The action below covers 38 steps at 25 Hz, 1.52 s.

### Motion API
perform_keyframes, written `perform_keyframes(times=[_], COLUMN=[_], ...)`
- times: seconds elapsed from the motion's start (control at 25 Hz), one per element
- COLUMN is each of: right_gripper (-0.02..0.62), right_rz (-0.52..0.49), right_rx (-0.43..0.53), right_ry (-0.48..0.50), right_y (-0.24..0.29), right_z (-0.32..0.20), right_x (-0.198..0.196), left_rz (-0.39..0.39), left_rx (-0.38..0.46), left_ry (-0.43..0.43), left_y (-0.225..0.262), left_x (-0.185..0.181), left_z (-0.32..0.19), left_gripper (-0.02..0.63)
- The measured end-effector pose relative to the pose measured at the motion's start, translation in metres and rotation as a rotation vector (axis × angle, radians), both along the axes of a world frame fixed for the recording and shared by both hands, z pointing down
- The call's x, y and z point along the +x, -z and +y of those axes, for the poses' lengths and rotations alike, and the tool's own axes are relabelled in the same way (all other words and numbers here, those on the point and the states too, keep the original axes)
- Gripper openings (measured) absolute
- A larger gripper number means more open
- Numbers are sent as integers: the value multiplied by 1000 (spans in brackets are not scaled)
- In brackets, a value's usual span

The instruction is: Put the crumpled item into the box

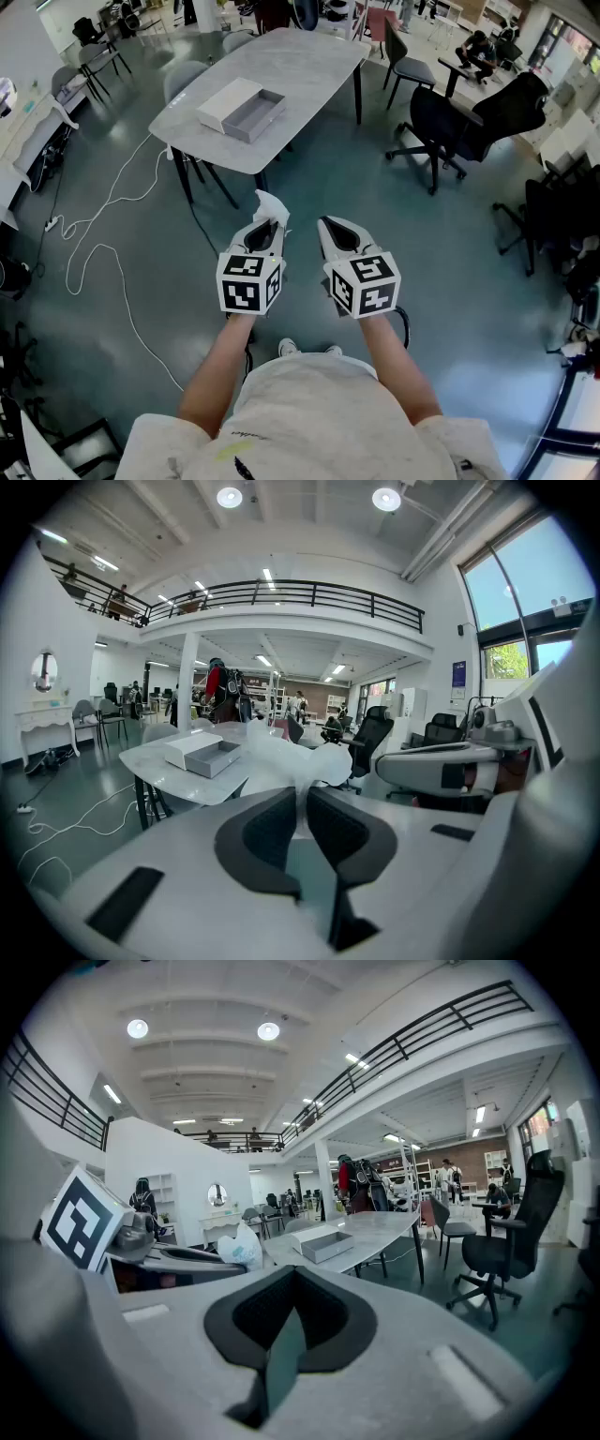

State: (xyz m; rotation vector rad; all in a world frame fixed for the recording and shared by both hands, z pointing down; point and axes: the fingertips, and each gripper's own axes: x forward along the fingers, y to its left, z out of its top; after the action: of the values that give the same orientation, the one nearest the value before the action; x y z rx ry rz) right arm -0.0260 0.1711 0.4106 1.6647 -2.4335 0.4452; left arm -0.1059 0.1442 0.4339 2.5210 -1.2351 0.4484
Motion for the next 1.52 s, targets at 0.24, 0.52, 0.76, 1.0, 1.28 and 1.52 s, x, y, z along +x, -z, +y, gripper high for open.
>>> perform_keyframes(times=[0.24,0.52,0.76,1.0,1.28,1.52], right_gripper=[5,5,5,5,5,5], right_rz=[-20,-34,-33,-48,-66,-73], right_rx=[3,0,-2,-6,-10,-21], right_ry=[-14,-33,-28,-7,53,94], right_y=[-1,-5,-5,-15,-13,-10], right_z=[-12,-32,-57,-95,-159,-206], right_x=[-16,-26,-24,-10,23,58], left_rz=[9,5,4,-14,-38,-44], left_rx=[-7,-14,-11,-19,-17,-35], left_ry=[-16,-39,-42,-30,22,67], left_y=[-2,-5,-3,-12,-9,-8], left_x=[-13,-23,-22,-9,23,56], left_z=[-12,-37,-64,-99,-157,-199], left_gripper=[37,37,37,37,37,37])
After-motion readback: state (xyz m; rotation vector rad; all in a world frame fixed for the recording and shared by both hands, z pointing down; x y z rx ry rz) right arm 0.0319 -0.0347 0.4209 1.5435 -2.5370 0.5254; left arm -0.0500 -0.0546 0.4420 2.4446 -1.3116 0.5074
